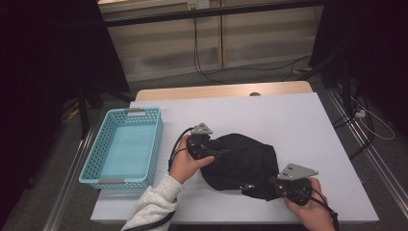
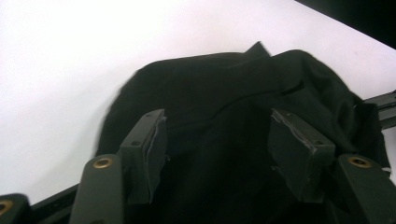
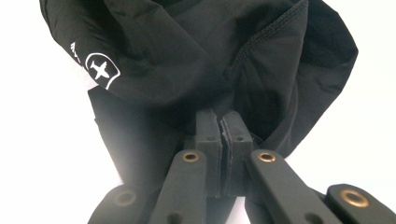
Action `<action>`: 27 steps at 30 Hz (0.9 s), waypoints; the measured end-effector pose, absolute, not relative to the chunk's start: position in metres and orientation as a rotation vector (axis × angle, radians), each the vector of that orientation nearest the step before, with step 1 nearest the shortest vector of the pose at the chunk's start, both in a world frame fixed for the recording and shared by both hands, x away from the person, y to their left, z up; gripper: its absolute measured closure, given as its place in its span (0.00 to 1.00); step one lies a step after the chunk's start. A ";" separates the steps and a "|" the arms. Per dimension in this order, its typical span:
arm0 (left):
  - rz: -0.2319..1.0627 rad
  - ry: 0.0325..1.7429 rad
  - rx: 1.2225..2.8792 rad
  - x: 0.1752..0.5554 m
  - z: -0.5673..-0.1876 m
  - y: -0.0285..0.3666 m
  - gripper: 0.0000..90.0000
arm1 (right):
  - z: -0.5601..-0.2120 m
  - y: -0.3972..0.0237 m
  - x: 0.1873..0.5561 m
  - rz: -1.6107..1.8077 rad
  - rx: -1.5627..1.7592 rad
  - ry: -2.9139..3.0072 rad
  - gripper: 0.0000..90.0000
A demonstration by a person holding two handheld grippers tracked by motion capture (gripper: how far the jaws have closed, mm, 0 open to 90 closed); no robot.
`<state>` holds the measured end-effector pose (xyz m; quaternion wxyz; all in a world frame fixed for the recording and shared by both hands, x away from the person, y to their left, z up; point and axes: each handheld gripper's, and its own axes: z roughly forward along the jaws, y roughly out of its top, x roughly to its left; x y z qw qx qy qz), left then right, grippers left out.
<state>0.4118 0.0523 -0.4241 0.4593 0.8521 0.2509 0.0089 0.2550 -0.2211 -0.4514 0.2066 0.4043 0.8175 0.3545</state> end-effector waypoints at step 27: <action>-0.091 0.889 1.999 0.423 -0.412 0.110 0.99 | -0.448 -0.239 0.257 0.970 1.179 2.208 0.98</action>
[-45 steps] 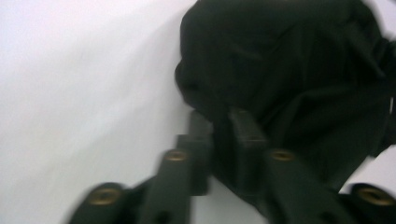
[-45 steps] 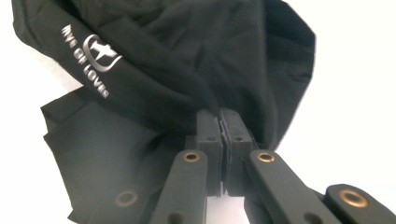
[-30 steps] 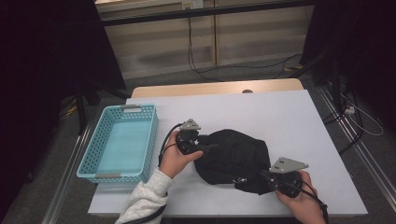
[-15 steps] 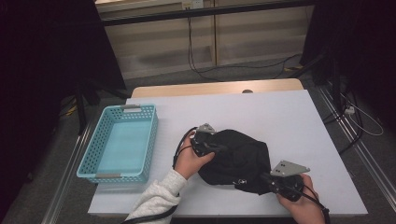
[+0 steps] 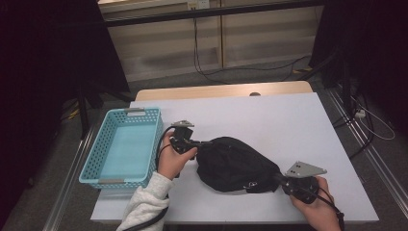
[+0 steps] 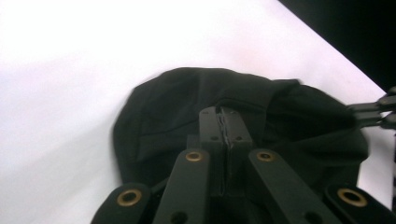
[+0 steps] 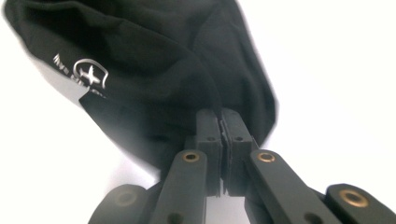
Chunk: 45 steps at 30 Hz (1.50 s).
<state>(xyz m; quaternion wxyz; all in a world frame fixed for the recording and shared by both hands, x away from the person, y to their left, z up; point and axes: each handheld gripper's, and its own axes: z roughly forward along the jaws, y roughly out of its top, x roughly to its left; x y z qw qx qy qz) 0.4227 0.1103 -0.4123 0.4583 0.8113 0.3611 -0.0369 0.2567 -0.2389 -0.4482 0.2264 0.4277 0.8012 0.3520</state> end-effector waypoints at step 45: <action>-0.029 0.996 1.922 0.420 -0.397 0.156 0.99 | -0.453 -0.246 0.271 0.995 1.276 2.205 0.48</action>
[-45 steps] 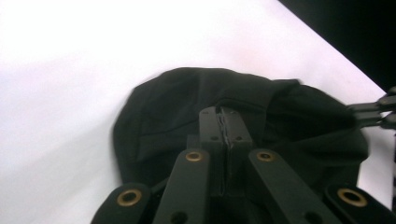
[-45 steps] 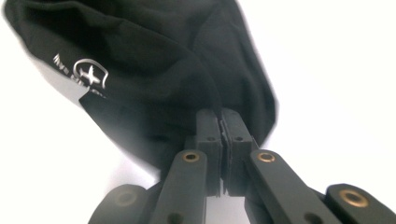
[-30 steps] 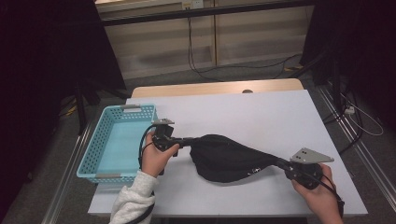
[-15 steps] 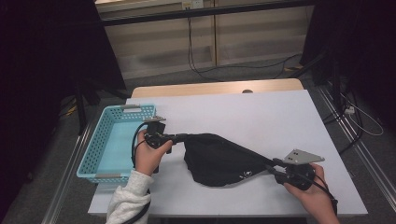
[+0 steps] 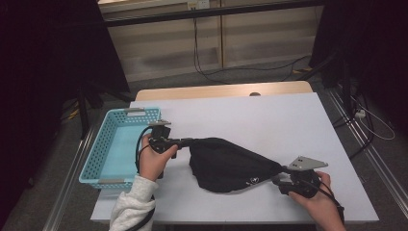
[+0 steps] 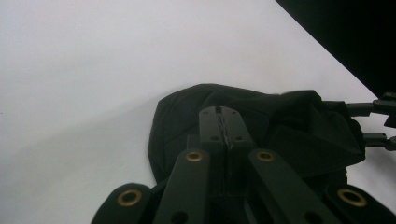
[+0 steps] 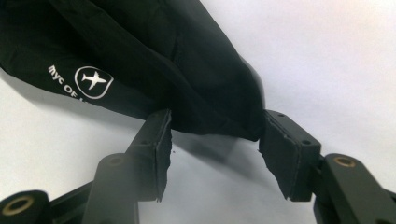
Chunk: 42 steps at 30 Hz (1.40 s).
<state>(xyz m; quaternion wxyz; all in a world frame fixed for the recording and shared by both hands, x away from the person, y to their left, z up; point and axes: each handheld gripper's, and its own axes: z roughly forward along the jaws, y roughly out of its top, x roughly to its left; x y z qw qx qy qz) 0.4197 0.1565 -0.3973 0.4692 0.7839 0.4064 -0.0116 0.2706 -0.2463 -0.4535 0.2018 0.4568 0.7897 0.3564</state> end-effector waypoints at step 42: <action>-0.028 0.916 1.812 0.408 -0.367 0.157 1.00 | -0.408 -0.276 0.265 1.285 1.317 1.969 0.96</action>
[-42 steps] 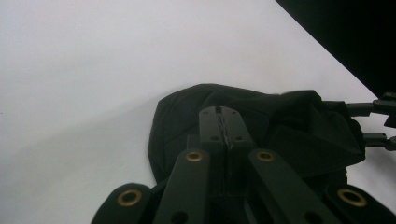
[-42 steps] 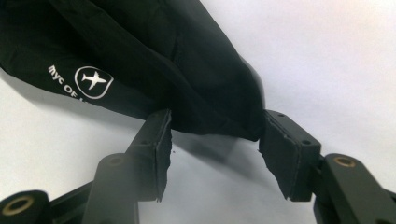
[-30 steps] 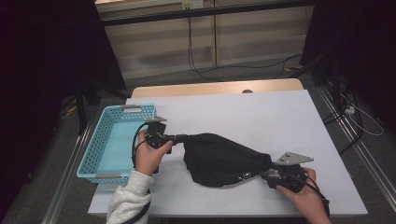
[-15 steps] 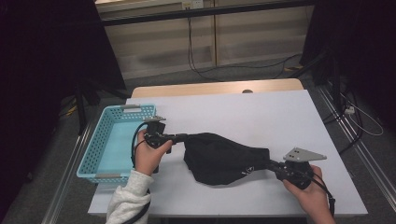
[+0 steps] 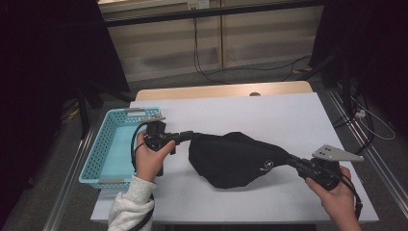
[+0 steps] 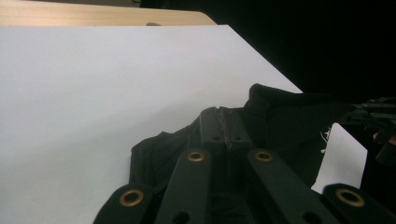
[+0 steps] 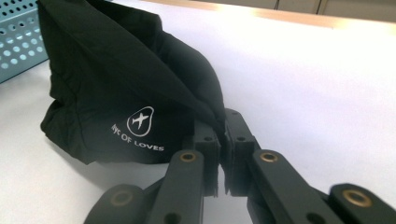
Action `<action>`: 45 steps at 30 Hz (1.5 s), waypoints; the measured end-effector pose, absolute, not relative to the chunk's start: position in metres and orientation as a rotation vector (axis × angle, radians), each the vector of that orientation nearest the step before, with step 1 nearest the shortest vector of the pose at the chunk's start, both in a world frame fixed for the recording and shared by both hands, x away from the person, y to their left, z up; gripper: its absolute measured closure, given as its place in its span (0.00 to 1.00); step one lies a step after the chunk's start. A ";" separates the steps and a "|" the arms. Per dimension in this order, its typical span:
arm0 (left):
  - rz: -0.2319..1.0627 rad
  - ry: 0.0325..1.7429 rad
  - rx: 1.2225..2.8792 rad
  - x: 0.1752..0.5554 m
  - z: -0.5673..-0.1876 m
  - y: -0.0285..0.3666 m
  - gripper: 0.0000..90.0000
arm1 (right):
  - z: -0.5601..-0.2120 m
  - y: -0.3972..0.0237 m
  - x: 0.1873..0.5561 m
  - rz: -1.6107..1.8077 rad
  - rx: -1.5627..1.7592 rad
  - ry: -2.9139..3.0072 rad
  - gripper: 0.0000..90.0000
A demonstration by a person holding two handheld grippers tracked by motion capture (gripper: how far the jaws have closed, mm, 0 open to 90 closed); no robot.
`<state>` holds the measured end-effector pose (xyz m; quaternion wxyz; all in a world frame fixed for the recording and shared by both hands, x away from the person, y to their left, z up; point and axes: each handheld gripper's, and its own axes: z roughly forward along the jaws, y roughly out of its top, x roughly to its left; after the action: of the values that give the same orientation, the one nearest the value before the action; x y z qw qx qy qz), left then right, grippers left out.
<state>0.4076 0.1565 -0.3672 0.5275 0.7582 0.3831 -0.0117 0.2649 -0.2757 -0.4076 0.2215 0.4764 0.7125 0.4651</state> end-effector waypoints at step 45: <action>-0.008 0.568 2.109 0.395 -0.421 0.069 0.40 | -0.440 -0.297 0.264 1.112 1.449 2.001 0.95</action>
<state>0.3953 0.0692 -0.4208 0.4607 0.8570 0.2309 -0.0031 0.2642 -0.2974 -0.4405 0.2144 0.5223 0.7214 0.4009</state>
